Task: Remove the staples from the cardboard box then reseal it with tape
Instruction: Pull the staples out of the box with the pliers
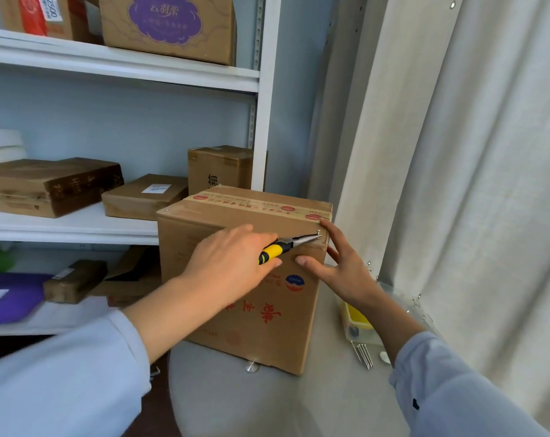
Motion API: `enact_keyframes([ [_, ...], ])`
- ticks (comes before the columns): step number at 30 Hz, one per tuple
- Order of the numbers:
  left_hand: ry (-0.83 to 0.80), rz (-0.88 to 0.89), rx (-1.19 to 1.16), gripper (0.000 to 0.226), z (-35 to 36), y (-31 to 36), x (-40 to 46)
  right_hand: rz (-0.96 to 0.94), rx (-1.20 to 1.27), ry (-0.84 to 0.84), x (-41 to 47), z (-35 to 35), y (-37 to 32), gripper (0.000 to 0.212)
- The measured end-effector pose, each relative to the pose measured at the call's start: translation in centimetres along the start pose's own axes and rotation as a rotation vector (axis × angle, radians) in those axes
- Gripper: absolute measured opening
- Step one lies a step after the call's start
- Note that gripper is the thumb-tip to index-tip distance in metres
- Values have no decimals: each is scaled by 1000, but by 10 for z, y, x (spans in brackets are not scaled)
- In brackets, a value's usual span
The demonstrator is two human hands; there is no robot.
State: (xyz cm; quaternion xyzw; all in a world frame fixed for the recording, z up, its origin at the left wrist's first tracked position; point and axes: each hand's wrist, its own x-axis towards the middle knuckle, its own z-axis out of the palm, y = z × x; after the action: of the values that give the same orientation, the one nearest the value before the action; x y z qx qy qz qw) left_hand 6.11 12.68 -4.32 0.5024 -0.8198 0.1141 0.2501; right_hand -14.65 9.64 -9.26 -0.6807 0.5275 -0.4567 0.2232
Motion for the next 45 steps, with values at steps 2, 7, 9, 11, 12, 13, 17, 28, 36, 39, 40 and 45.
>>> enact_keyframes([
  [2, 62, -29, -7, 51, 8, 5, -7, -4, 0, 7, 0, 0, 0, 97],
  [7, 84, -46, -20, 51, 8, 8, -11, -7, -20, 3, 0, 0, -2, 96],
  [9, 48, -16, 16, 53, 1, 5, -4, 3, -15, 1, 0, 0, -1, 97],
  [11, -2, 26, 57, 53, -10, 2, 6, 11, -12, -2, 1, 0, 0, 97],
  [12, -32, 45, 74, 53, -15, 0, 12, 12, -11, -3, 1, 0, 0, 96],
  [13, -61, 60, 93, 53, -18, -2, 17, 12, -8, -3, 1, 0, 0, 96],
  [17, -70, 73, 115, 50, -16, -4, 16, 9, 1, -4, 1, 0, 1, 95],
  [28, 79, -11, 29, 55, 9, 7, -9, -18, 11, -4, 1, 1, 0, 93],
  [36, -137, 104, 138, 49, -26, -5, 25, 5, 18, -2, 1, 2, 0, 92],
  [39, -117, 56, 86, 50, -17, -3, 16, 8, 13, 5, 0, 2, 1, 94],
  [40, -86, 36, 61, 50, -11, -1, 10, 9, 11, 8, 0, 2, 2, 95],
  [45, 57, -12, -3, 52, 11, 5, -10, 4, 10, 2, -1, 3, -1, 93],
])
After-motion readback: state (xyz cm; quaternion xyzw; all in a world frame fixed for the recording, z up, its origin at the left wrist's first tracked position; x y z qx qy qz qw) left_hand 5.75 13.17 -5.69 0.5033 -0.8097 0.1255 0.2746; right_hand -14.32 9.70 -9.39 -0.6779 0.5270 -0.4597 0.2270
